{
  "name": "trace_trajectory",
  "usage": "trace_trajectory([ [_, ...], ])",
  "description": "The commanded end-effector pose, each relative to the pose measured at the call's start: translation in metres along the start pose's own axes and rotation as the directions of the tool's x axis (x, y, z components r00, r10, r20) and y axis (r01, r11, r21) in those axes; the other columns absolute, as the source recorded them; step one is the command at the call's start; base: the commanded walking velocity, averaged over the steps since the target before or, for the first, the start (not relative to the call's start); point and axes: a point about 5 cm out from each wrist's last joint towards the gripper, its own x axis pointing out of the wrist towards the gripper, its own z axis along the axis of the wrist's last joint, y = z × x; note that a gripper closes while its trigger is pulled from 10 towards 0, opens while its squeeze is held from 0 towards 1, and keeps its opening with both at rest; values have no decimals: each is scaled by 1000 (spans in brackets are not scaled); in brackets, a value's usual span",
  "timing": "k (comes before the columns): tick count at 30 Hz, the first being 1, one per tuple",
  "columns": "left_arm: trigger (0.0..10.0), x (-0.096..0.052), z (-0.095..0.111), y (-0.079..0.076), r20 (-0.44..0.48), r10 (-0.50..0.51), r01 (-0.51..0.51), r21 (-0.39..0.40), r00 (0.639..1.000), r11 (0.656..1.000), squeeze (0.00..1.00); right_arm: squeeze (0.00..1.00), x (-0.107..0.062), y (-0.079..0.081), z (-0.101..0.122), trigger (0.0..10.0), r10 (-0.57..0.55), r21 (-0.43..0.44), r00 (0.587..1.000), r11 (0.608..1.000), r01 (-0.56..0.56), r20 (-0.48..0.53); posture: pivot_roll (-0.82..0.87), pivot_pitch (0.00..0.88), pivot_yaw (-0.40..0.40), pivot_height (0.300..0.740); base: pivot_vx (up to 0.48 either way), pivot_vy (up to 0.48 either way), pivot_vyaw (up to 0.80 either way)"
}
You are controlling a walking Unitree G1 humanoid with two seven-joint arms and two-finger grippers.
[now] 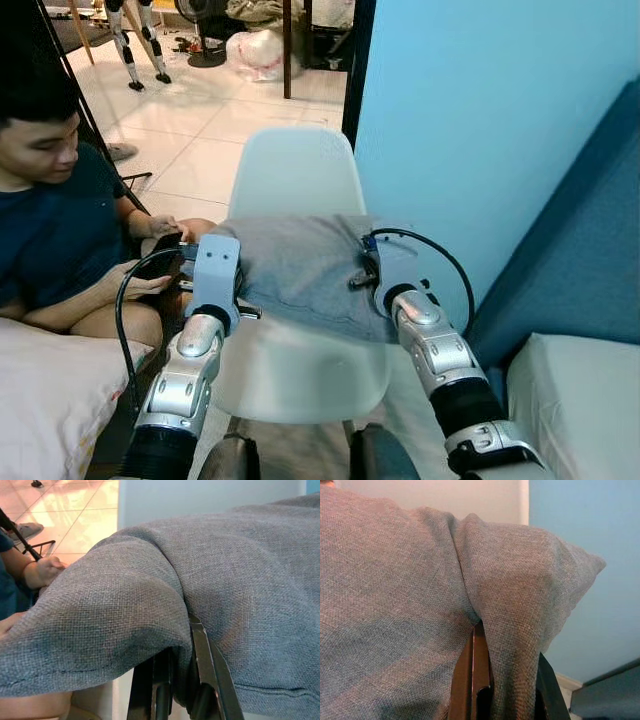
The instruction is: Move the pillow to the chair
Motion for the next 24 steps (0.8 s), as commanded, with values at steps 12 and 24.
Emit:
trace_trajectory([
  [12,10000,6,6,-9,20,-45,45,20,999,999,0,0,8,8,12,10000,46,-15,998,999,-45,31,13,84,-28,600,0,0,0],
  [24,10000,0,4,19,12,114,-115,120,993,986,0,0,13,8,9,10000,93,-29,996,995,-93,-4,17,101,-35,600,0,0,0],
])
